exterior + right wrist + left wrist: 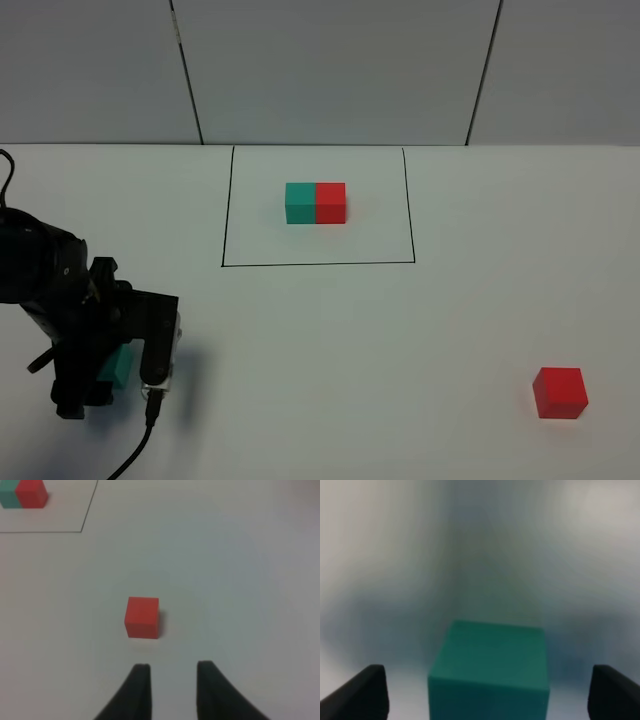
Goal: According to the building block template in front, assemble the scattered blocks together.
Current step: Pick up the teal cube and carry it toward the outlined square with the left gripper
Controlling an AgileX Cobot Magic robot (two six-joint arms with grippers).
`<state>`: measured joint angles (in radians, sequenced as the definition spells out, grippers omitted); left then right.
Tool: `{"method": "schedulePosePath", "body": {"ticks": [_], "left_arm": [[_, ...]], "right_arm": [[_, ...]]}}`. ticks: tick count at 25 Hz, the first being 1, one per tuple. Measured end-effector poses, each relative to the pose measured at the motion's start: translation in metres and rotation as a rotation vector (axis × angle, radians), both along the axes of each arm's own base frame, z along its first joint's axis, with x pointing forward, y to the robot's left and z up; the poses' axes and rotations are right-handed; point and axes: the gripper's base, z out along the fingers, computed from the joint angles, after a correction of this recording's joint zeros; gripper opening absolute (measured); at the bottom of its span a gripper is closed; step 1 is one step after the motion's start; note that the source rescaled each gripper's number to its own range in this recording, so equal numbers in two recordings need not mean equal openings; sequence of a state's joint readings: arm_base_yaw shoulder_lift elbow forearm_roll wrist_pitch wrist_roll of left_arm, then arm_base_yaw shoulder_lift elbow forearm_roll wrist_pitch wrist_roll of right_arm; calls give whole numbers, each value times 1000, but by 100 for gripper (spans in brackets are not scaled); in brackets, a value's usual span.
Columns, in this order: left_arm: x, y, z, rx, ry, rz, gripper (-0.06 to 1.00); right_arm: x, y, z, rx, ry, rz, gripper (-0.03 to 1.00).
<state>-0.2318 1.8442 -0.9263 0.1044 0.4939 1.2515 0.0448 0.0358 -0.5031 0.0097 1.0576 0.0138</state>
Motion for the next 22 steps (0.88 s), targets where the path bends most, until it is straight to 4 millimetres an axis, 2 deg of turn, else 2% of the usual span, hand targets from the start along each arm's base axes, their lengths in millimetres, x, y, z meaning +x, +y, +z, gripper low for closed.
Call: {"method": "schedulePosePath", "body": {"ticks": [14, 22], "left_arm": [[5, 13, -7, -23, 5, 60, 93], [5, 13, -14, -16, 27, 40, 92]], "right_arm": [[0, 0, 0, 1, 0, 0, 0], [0, 0, 0, 0, 0, 0, 0]]}}
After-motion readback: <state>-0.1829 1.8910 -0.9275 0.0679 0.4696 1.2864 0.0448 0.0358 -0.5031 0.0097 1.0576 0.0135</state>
